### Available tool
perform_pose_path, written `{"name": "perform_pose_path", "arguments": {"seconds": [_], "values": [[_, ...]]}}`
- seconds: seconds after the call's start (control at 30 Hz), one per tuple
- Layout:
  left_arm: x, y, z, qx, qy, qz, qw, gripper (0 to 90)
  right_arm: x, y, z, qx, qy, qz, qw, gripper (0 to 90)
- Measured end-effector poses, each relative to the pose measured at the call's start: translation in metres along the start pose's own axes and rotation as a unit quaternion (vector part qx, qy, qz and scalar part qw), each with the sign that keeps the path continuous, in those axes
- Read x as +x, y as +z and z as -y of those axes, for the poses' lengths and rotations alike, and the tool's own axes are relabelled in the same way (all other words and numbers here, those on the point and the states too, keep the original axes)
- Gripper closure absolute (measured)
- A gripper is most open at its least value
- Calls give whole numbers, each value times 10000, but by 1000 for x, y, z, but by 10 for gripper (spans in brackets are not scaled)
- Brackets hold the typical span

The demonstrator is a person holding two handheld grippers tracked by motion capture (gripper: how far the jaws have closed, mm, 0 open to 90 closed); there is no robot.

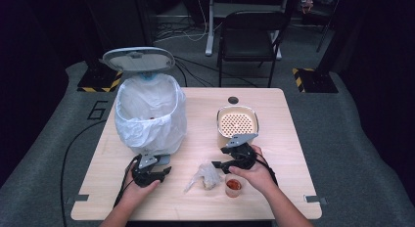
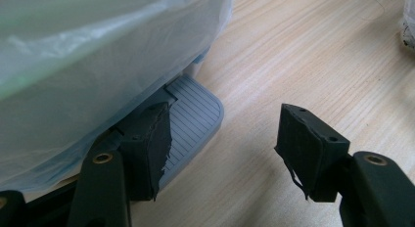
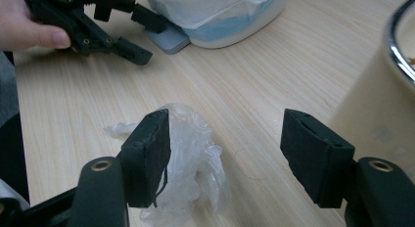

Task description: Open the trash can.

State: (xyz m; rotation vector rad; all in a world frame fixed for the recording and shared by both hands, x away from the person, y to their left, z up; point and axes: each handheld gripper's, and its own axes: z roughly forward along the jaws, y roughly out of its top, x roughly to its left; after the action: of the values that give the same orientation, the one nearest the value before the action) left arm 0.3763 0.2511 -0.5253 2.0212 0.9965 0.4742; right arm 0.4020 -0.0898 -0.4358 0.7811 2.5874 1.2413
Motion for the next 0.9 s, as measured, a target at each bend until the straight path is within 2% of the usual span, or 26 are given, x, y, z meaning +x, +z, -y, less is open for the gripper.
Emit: {"name": "perform_pose_path", "arguments": {"seconds": [0.03, 0.13, 0.33, 0.37, 0.4, 0.43, 0.47, 0.5, 0.53, 0.6, 0.77, 0.8, 0.9], "values": [[0, 0, 0, 3, 27, -3, 10000, 373, 1, 3, -2, 86, -123, -13, 9999, 352], [0, 0, 0, 0, 0, 0, 10000, 372, 0, 7, -4, 134, -212, -58, 9997, 347], [0, 0, 0, -5, 42, -7, 10000, 373, 0, 13, -4, 164, -248, -162, 9994, 367], [0, 0, 0, -17, 37, -11, 10000, 373, -1, 14, -4, 194, -336, -236, 9990, 403], [0, 0, 0, -17, 37, -11, 10000, 373, -1, 14, -4, 194, -336, -236, 9990, 403], [0, 0, 0, -1, 48, -17, 10000, 373, -1, 15, -5, 226, -360, -348, 9985, 468], [0, 0, 0, -1, 48, -17, 10000, 373, -1, 15, -5, 226, -360, -348, 9985, 468], [0, 0, 0, -2, 48, -17, 10000, 373, 0, 17, -5, 274, -361, -452, 9980, 514], [0, 0, 0, -1, 50, -19, 10000, 373, 0, 17, -5, 274, -361, -452, 9980, 514], [0, 0, 0, -20, 63, -28, 10000, 373, 1, 18, -7, 359, -445, -512, 9970, 579], [0, 1, 0, -37, 75, -54, 10000, 372, 2, 21, -9, 505, -421, -686, 9955, 640], [-1, 1, 0, -34, 73, -56, 10000, 373, 2, 24, -9, 616, -428, -777, 9942, 694], [-1, 0, 0, 5, 96, -51, 9999, 373, 3, 25, -9, 700, -451, -788, 9934, 727]]}}
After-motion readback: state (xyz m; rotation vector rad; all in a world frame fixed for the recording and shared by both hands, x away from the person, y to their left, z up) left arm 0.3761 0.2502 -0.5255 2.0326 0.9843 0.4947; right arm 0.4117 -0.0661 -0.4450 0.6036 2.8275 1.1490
